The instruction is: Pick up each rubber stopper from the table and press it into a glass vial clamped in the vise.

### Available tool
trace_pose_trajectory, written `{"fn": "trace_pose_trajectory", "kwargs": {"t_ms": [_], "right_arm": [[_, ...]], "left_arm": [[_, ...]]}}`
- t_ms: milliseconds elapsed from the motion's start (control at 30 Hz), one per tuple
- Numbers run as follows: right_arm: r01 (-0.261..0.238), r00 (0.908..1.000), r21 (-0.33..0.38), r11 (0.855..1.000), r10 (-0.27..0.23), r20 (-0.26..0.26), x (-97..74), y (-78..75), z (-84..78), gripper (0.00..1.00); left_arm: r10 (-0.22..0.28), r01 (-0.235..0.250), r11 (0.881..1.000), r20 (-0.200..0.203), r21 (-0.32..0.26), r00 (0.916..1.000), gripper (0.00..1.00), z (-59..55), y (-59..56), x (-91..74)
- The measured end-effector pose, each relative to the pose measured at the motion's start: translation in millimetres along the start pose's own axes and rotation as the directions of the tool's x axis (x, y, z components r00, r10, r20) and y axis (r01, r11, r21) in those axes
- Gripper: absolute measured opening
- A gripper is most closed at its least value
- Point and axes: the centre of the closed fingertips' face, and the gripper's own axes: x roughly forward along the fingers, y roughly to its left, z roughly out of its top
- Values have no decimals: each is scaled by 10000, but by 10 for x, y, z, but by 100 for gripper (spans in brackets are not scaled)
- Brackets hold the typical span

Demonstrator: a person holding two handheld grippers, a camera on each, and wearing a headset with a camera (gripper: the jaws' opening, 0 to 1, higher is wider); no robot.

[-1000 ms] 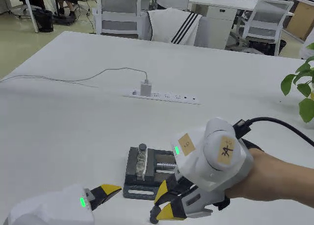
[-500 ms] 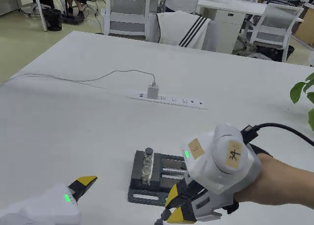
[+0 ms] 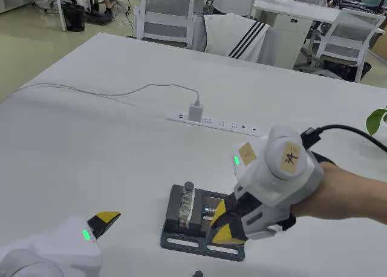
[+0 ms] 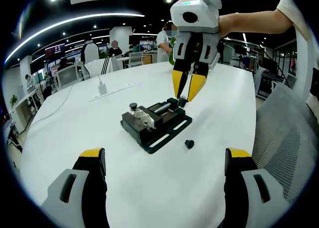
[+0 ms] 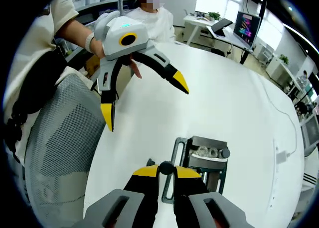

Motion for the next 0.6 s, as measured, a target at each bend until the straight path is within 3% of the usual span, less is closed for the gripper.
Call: {"fn": "trace_pose_trajectory", "kwargs": {"t_ms": [400, 600], "right_arm": [[-11, 9947, -1018, 9948, -94, -1029, -2, -451, 50, 5], [-288, 9890, -1391, 9899, 80, -1480, 59, -567, 62, 5]], "left_arm": [[-153, 152, 9999, -138, -76, 9998, 96, -61, 27, -2], [-195, 193, 9998, -237, -79, 9995, 97, -83, 47, -12]]}}
